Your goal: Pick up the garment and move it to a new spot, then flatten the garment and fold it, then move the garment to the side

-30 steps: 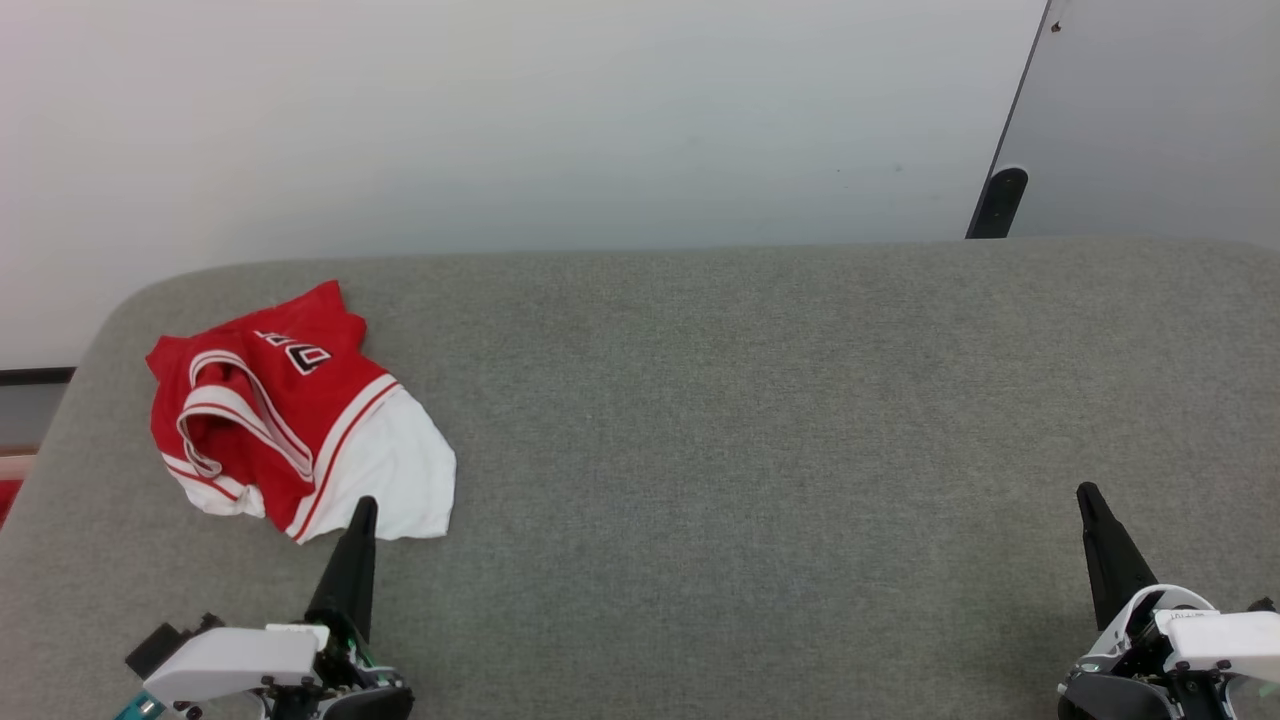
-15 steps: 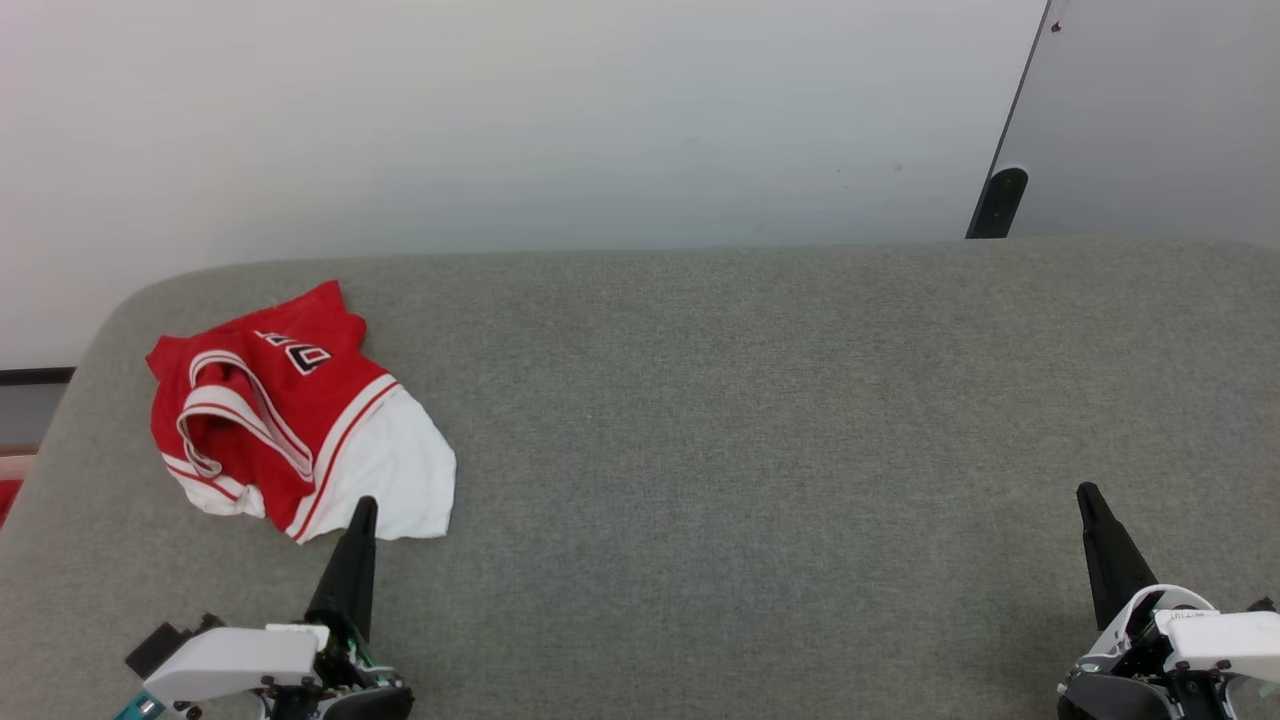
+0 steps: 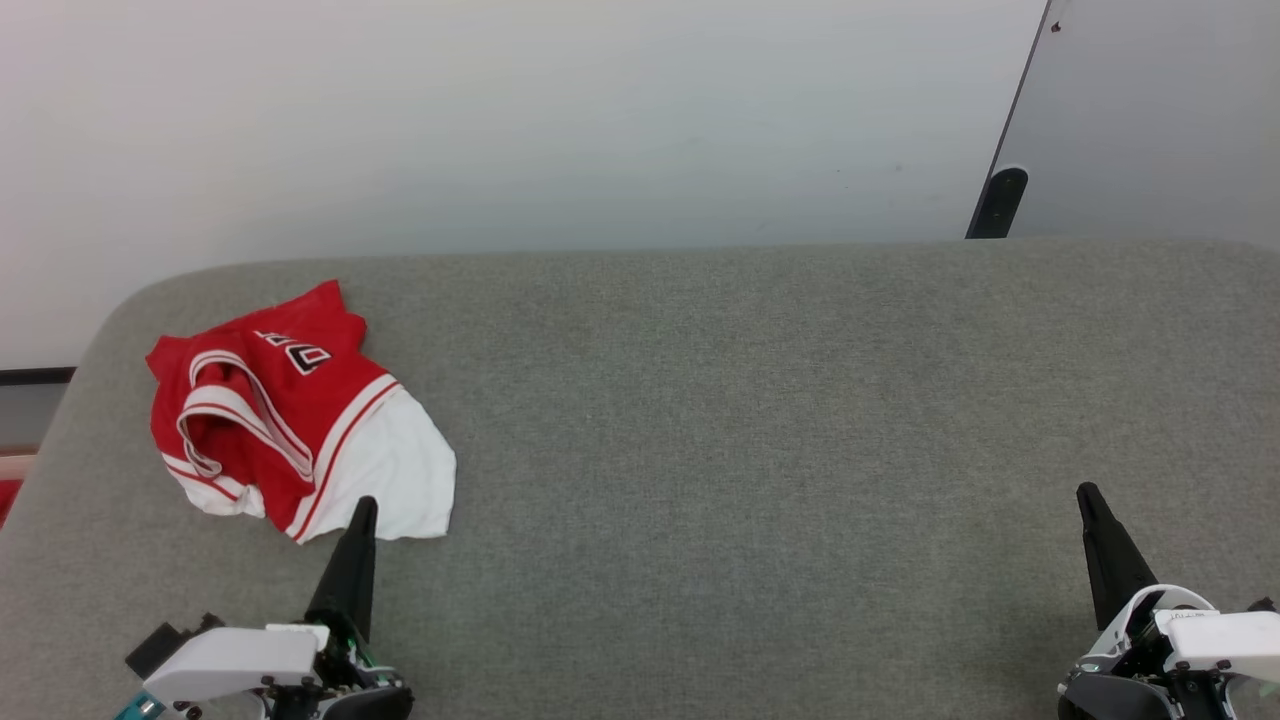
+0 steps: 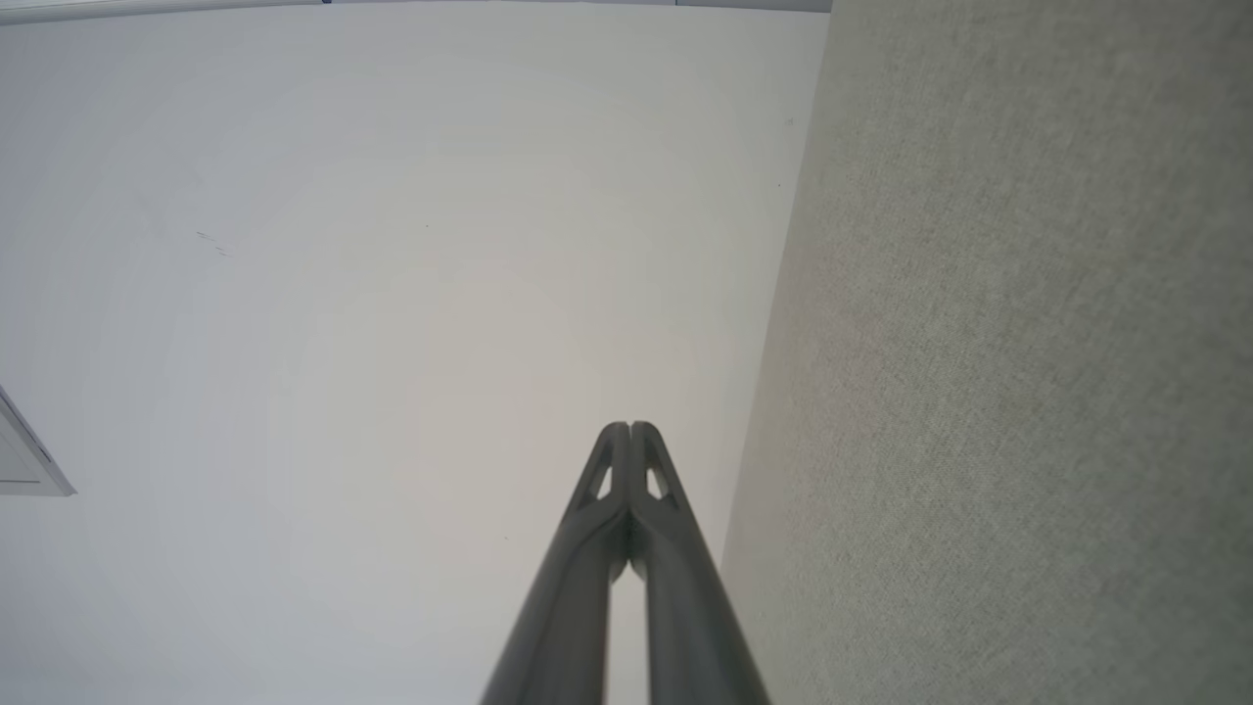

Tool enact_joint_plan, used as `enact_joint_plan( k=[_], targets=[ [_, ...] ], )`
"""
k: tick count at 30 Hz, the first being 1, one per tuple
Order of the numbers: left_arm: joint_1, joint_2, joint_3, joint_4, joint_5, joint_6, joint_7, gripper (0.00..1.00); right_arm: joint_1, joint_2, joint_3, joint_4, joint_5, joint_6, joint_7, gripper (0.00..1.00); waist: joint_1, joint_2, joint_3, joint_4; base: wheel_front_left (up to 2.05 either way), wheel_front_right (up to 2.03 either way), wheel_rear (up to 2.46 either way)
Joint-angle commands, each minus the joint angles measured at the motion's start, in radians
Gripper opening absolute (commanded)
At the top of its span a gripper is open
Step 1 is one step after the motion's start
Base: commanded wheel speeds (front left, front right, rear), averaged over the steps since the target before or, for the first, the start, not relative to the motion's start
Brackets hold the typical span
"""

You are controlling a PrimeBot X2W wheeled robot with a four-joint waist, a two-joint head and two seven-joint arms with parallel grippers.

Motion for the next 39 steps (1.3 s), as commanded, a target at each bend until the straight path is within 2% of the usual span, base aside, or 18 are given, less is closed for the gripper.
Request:
enact_joint_plan(
  k=[1,19,20,32,39],
  targets=[
    [-0.01,0.0,0.001,0.0,-0.003,-0.007,0.001,0.0,-0.003,0.002,0.002,0.0,0.002,-0.001,-0.001,0.0,0.0,0.0,0.0,0.0,0.0,0.0,0.0],
    [-0.01,0.0,0.002,0.0,-0.003,-0.007,0.001,0.0,-0.003,0.002,0.002,0.0,0.002,-0.001,-0.001,0.0,0.0,0.0,0.0,0.0,0.0,0.0,0.0],
    [0.0,0.0,0.0,0.0,0.0,0.0,0.0,1.0,0.0,0.0,0.0,0.0,0.0,0.0,0.0,1.0,0.0,0.0,0.0,0.0,0.0,0.0,0.0],
    [0.013,0.008,-0.02,0.005,0.048,0.0,-0.043,1.0,-0.002,-0.005,0.01,0.022,-0.016,0.0,-0.027,1.0,0.0,0.0,0.0,0.001,0.0,0.0,0.0],
    [0.004,0.033,-0.046,0.004,0.175,0.006,-0.082,1.0,-0.008,-0.04,0.044,0.019,-0.103,0.0,-0.071,1.0,0.0,0.0,0.001,0.003,0.0,0.0,0.0]
  ],
)
